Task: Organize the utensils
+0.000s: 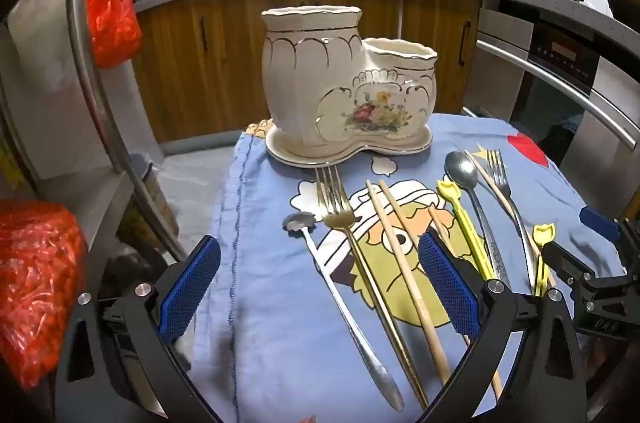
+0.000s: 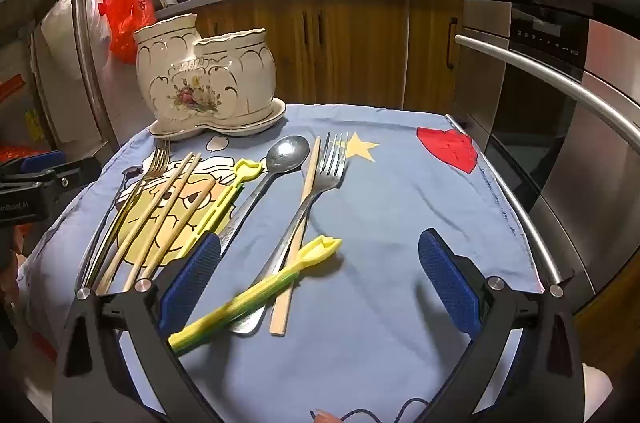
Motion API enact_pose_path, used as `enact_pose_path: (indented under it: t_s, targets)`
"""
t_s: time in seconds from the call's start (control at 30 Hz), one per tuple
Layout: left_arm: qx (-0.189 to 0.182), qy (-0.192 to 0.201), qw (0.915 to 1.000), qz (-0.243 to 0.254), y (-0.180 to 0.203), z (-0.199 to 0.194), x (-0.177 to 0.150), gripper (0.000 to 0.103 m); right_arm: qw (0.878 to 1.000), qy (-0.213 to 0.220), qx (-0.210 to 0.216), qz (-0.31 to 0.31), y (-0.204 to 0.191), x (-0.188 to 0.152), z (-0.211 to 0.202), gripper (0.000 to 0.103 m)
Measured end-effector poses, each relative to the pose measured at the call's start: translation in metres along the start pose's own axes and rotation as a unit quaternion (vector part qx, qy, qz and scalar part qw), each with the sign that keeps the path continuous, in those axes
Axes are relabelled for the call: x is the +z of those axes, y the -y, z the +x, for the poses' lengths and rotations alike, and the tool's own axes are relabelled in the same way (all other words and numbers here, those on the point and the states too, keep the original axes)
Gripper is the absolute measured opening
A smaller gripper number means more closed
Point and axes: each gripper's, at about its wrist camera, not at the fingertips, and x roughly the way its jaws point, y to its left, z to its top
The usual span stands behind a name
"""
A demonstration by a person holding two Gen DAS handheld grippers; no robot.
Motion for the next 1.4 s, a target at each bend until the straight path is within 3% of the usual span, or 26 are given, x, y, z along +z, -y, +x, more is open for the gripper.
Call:
enact_pose_path:
  t_s: [1.4]
  targets:
    - [-0.002, 0.000, 1.0000, -0.003, -0.0010, 0.0005, 0.0004, 0.098, 1.000, -0.001, 0.005, -0.001, -0.0018, -0.0014, 0.0027, 0.098]
